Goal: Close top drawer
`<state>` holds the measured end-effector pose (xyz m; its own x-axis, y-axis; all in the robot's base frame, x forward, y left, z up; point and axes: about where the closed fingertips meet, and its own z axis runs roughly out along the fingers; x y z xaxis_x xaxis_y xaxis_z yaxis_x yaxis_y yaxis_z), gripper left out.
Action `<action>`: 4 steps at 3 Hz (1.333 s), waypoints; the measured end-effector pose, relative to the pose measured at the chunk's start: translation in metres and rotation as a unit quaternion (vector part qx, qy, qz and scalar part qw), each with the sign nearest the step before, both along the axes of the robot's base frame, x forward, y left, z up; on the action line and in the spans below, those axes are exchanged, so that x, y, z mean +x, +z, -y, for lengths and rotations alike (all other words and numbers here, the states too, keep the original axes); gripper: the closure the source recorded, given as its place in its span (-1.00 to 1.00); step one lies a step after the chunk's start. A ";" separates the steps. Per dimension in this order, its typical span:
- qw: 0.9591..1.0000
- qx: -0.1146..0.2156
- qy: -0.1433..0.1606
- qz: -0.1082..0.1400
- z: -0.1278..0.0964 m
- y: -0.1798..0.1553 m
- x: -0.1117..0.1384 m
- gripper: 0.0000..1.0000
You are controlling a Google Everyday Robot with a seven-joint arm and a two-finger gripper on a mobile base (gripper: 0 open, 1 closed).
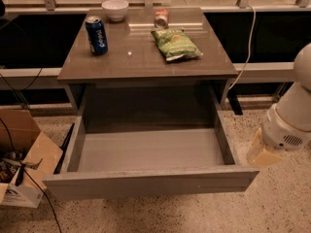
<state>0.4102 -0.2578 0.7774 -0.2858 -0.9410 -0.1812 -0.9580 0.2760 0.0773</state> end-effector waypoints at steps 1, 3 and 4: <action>1.000 -0.001 -0.002 -0.031 -0.003 -0.031 -0.005 1.00; 0.997 0.005 -0.029 -0.065 0.000 -0.081 -0.030 1.00; 0.997 0.013 -0.031 -0.074 -0.002 -0.102 -0.034 1.00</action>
Offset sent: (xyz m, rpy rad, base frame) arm -0.0327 -0.0030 -0.0892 0.0093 0.1505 -0.0801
